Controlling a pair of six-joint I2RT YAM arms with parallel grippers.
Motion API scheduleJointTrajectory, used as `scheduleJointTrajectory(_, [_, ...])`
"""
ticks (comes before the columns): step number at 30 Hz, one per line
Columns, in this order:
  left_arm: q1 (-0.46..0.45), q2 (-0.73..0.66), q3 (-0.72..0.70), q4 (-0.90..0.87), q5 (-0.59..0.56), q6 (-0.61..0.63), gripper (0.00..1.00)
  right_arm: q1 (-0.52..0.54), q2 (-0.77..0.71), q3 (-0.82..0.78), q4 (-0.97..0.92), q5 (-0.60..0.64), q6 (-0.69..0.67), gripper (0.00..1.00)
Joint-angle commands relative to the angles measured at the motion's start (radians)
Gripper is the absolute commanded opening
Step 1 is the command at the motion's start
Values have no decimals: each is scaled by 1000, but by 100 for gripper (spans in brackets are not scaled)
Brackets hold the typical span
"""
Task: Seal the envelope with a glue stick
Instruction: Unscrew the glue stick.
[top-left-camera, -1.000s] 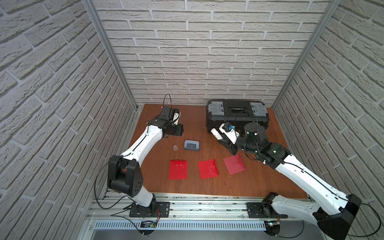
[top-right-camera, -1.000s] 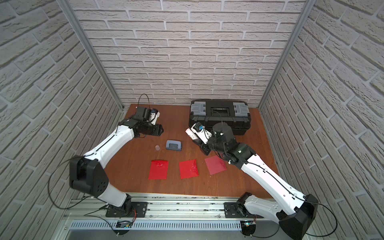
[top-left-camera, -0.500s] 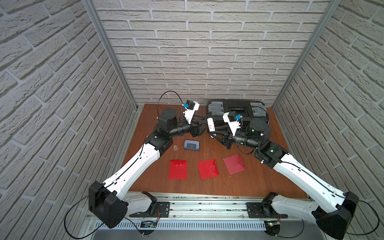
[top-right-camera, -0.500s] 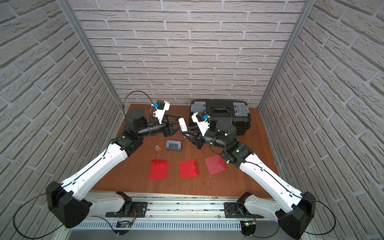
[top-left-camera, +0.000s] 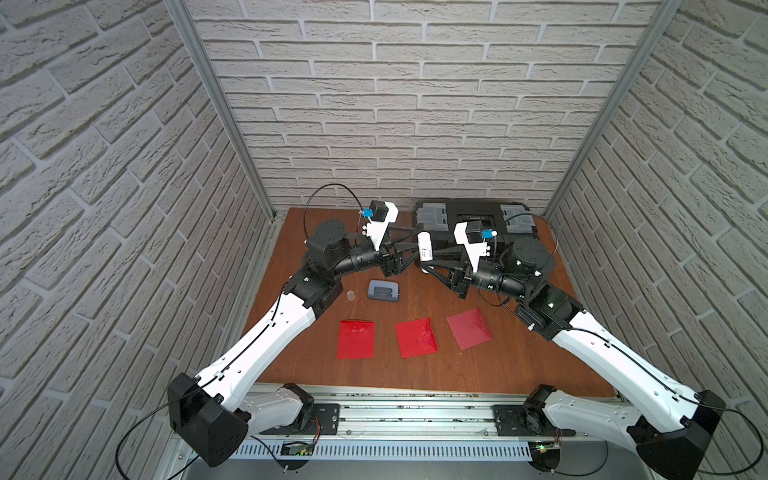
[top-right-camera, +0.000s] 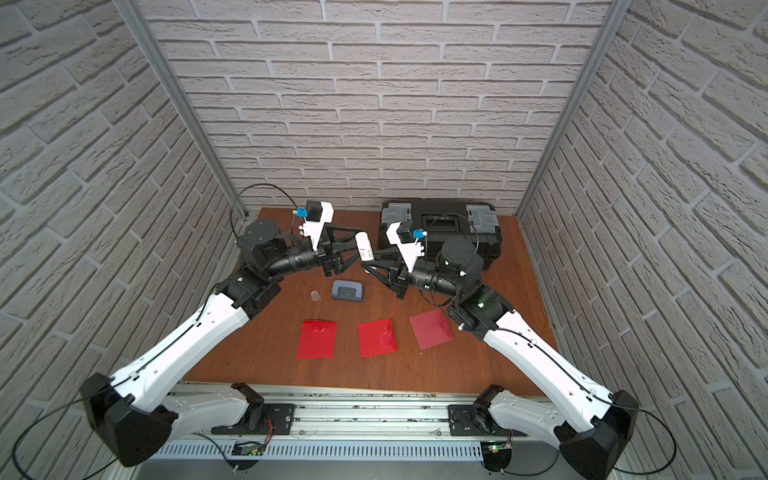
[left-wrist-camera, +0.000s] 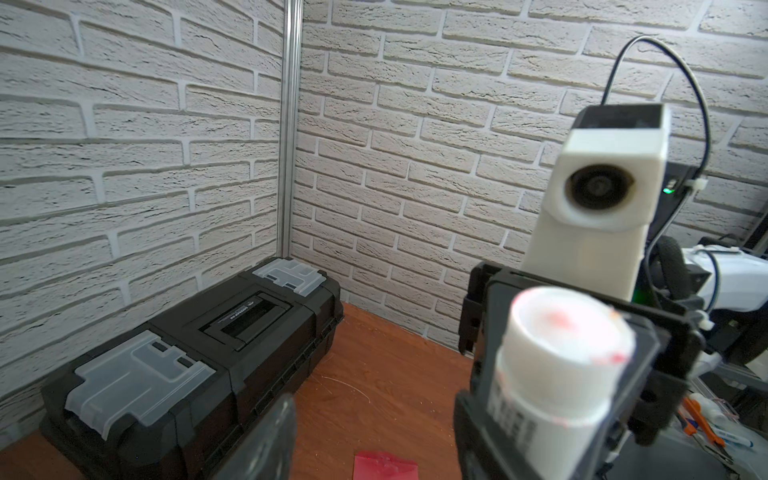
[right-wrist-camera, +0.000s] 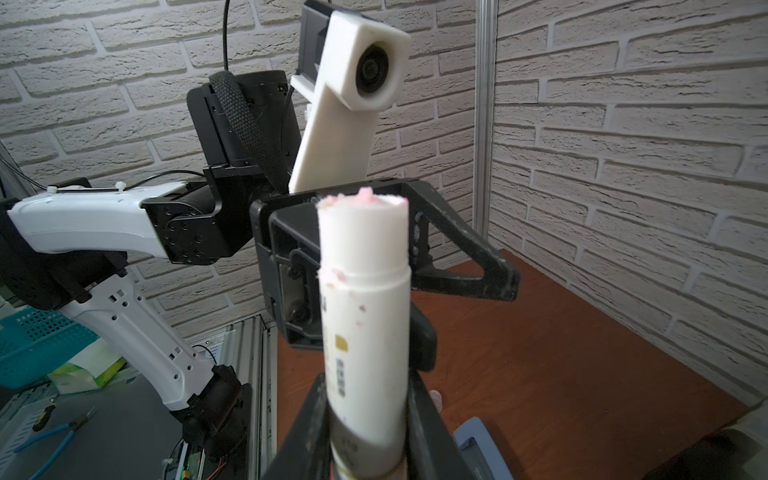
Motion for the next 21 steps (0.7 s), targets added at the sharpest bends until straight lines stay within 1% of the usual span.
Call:
scheduleJointTrajectory(1, [20,-27,47,-48,6,38,61,5,-34,-9,71,61,-63,3])
scheduleJointTrajectory(4, [30,-45,59,-101,20,69,61,5,-34,-40,136,69,-85,3])
scheduleJointTrajectory(7, [29,-53,62,-120,40,83,61,5,-27,-30,125,87,-92,3])
scheduleJointTrajectory(10, [28,-62,53,-102,54,84,62,5,-11,-38,151,97,-79,3])
scheduleJointTrajectory(15, [7,-51,72,-88,78,84,63,5,3,-46,172,78,-60,3])
scheduleJointTrajectory(21, [-12,-12,72,-25,82,57,64,5,-16,-59,159,68,-104,3])
